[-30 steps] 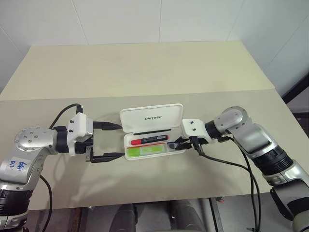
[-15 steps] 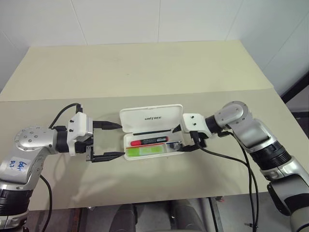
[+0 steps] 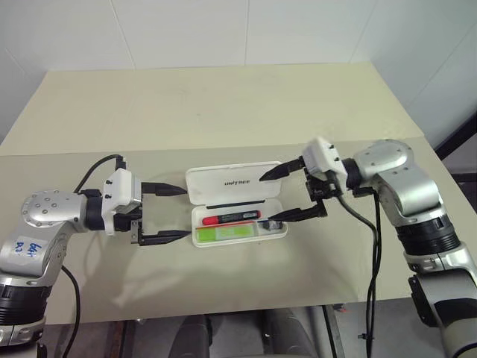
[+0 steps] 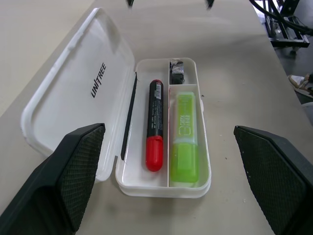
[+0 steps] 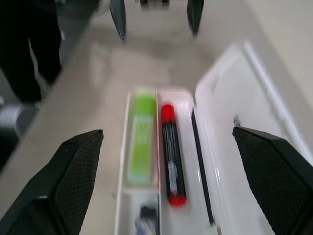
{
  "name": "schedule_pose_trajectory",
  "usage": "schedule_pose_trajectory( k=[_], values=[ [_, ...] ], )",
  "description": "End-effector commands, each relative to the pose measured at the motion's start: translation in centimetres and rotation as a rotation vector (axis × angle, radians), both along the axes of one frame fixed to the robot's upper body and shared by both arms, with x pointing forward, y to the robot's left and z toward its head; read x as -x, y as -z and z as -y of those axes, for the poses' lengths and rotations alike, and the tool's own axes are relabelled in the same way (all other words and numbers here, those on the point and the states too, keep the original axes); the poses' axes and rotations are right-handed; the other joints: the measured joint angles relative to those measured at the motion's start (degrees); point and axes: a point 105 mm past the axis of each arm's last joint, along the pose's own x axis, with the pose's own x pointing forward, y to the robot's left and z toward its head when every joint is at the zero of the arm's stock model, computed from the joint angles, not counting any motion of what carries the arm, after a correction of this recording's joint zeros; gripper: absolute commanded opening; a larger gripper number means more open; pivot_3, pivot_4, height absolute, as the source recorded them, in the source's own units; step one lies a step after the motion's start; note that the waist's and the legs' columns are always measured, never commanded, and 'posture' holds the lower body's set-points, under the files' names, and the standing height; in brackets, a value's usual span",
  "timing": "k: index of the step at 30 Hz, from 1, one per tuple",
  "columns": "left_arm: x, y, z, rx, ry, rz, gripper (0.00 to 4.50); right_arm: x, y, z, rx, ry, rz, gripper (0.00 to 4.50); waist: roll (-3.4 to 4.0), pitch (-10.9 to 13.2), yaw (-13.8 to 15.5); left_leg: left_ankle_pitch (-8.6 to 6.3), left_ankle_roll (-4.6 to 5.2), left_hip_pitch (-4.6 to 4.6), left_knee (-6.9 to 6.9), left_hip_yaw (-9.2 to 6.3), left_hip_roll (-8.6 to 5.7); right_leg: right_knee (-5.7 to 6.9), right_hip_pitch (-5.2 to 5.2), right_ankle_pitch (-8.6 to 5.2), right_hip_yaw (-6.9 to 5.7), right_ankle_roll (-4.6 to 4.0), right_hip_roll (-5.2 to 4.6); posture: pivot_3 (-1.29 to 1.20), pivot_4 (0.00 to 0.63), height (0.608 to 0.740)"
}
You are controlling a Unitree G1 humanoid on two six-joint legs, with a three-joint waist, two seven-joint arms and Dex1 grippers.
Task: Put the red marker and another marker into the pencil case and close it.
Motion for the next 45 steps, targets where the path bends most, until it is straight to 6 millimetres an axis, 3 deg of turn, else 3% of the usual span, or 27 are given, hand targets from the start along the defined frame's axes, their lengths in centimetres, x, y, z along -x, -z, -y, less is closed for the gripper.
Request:
schedule_pose_trajectory(
  k=[1, 6, 9, 19, 21, 31, 34, 39, 45],
  values=[
    [0.0, -1.7, -1.5, 0.028, -0.079, 0.076, 4.50, 0.1, -2.2, 1.9, -0.142, 0.064, 0.011, 4.49, 0.00, 0.00, 0.00, 0.00, 0.00, 0.00, 0.01, 0.00, 0.01, 0.00, 0.00, 0.00, 0.00, 0.00, 0.01, 0.00, 0.150, 0.740],
    [0.4, -2.4, -3.7, 0.045, -0.161, 0.088, 4.50, -0.7, -4.0, 4.9, -0.278, 0.169, -0.011, 4.49, 0.00, 0.00, 0.00, 0.00, 0.00, 0.03, 0.01, 0.01, 0.01, 0.04, 0.00, 0.00, 0.01, -0.01, 0.00, 0.00, 0.150, 0.740],
    [0.7, -2.6, -4.2, 0.067, -0.157, 0.072, 3.93, -1.2, -3.2, 6.2, -0.256, 0.192, -0.012, 4.50, 0.00, 0.00, -0.01, 0.00, 0.00, 0.06, 0.01, 0.01, 0.02, 0.02, 0.04, -0.02, 0.00, -0.05, 0.01, 0.00, 0.150, 0.740],
    [-0.3, -4.4, -5.2, 0.178, -0.179, 0.089, 0.54, 0.6, -1.3, 5.6, -0.156, 0.081, -0.014, 4.50, 0.01, 0.00, -0.04, 0.00, 0.00, 0.06, 0.01, 0.02, 0.02, 0.03, 0.03, -0.02, -0.01, -0.04, 0.02, 0.00, 0.150, 0.740],
    [-0.3, -4.4, -5.1, 0.182, -0.157, 0.066, 0.10, 0.7, -1.0, 5.6, -0.133, 0.077, 0.001, 4.50, 0.01, 0.01, -0.04, 0.00, 0.00, 0.06, 0.01, 0.03, 0.01, 0.03, 0.03, -0.02, 0.01, -0.03, 0.01, 0.00, 0.150, 0.740],
    [-3.7, -3.7, -5.5, 0.183, -0.240, 0.013, 0.10, 0.4, -0.4, 5.7, -0.125, 0.099, 0.021, 4.50, 0.01, 0.00, 0.02, 0.01, -0.01, 0.05, 0.02, 0.02, -0.01, 0.04, 0.04, 0.00, 0.00, 0.01, 0.01, 0.00, 0.150, 0.740],
    [-6.3, -1.2, -4.1, 0.080, -0.242, 0.024, 0.10, 0.2, -0.7, 5.3, -0.140, 0.104, 0.028, 4.50, 0.01, 0.00, 0.15, 0.01, -0.01, 0.06, 0.01, 0.03, -0.02, 0.04, 0.03, 0.01, 0.01, 0.01, 0.01, 0.00, 0.150, 0.740],
    [-8.8, 0.9, -2.1, 0.118, -0.258, -0.028, 0.10, 0.4, -1.7, 4.1, -0.188, 0.084, 0.035, 4.50, 0.00, 0.00, 0.75, 0.02, -0.04, 0.04, 0.09, 0.03, -0.05, 0.05, 0.05, 0.06, 0.03, 0.10, 0.00, 0.00, 0.150, 0.740],
    [-10.2, 0.9, -0.2, 0.181, -0.231, -0.017, 0.10, 0.6, -1.7, 3.7, -0.203, 0.092, 0.038, 4.50, 0.00, 0.00, 1.28, 0.02, -0.04, 0.01, 0.04, 0.02, -0.04, 0.04, 0.01, 0.06, 0.02, 0.11, 0.01, 0.00, 0.150, 0.740]
  ],
)
